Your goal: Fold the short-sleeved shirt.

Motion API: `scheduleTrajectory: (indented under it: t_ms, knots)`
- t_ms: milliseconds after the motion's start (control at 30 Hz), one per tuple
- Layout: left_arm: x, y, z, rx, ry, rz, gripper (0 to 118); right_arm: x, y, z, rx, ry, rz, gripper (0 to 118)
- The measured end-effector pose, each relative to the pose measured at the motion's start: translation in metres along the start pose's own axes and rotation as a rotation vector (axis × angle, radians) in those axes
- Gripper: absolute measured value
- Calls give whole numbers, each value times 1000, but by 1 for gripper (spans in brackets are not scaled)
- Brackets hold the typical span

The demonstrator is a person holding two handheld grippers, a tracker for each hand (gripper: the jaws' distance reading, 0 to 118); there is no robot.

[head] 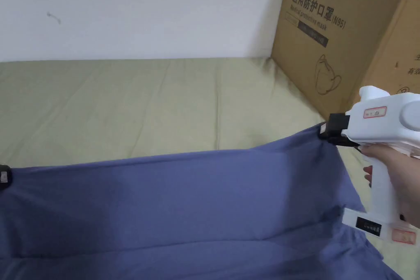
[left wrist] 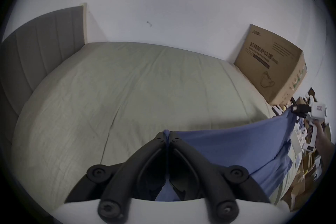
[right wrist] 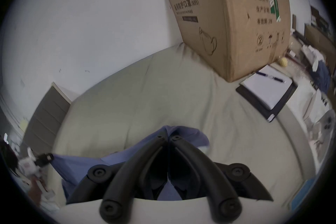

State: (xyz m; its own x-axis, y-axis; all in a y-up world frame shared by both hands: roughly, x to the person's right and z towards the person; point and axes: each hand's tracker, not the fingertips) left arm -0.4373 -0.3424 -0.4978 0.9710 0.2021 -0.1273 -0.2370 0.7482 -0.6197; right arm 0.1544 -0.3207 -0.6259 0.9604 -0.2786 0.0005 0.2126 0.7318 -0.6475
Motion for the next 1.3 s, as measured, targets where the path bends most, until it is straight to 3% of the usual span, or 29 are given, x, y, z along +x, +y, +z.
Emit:
scheduleTrajectory:
  t_ms: [100,300,367,500,533,600,633,667,700,733,900,967,1033,1100,1133,1167,1200,1233,1300]
  knots:
    - [5,-16,19,-22,-8,-26,0,4,-23,29,7,-22,111,1]
    - [-15,-87,67,-166,-138,-5,0,38,-115,91,-75,-25,155,1]
    - [-21,-113,78,-224,-162,-28,0,50,-150,107,-105,-50,205,1]
    - [-23,-162,86,-286,-147,-68,4,68,-199,115,-181,-70,173,6]
    - [-24,-169,86,-290,-138,-67,13,69,-204,114,-178,-85,166,15]
    - [-26,-180,85,-291,-68,-53,69,78,-211,107,-167,-142,162,55]
    - [-26,-179,84,-305,-34,-48,92,80,-212,108,-157,-195,166,78]
    - [-26,-182,87,-298,1,-52,106,80,-211,109,-141,-228,166,106]
    - [-25,-181,93,-268,16,-48,107,81,-207,113,-134,-233,158,116]
    - [-22,-178,102,-235,18,-42,107,81,-201,121,-120,-216,145,118]
    - [16,-140,157,31,-23,-28,107,37,-164,185,165,-75,96,118]
    - [41,-132,177,147,-55,-14,104,9,-159,208,308,-13,116,114]
    - [65,-133,194,328,-99,-18,88,-25,-166,231,485,55,154,97]
    - [92,-140,206,482,-77,-75,37,-57,-178,244,623,75,225,45]
    - [103,-143,208,528,-67,-101,37,-73,-187,247,665,56,266,45]
    - [107,-147,207,559,-58,-122,26,-88,-195,250,714,26,308,37]
    - [117,-151,209,590,-38,-133,8,-100,-203,252,755,9,339,18]
    - [125,-156,211,606,-1,-136,0,-107,-210,254,773,10,356,0]
    - [128,-162,219,625,-45,-94,0,-117,-223,254,763,47,353,0]
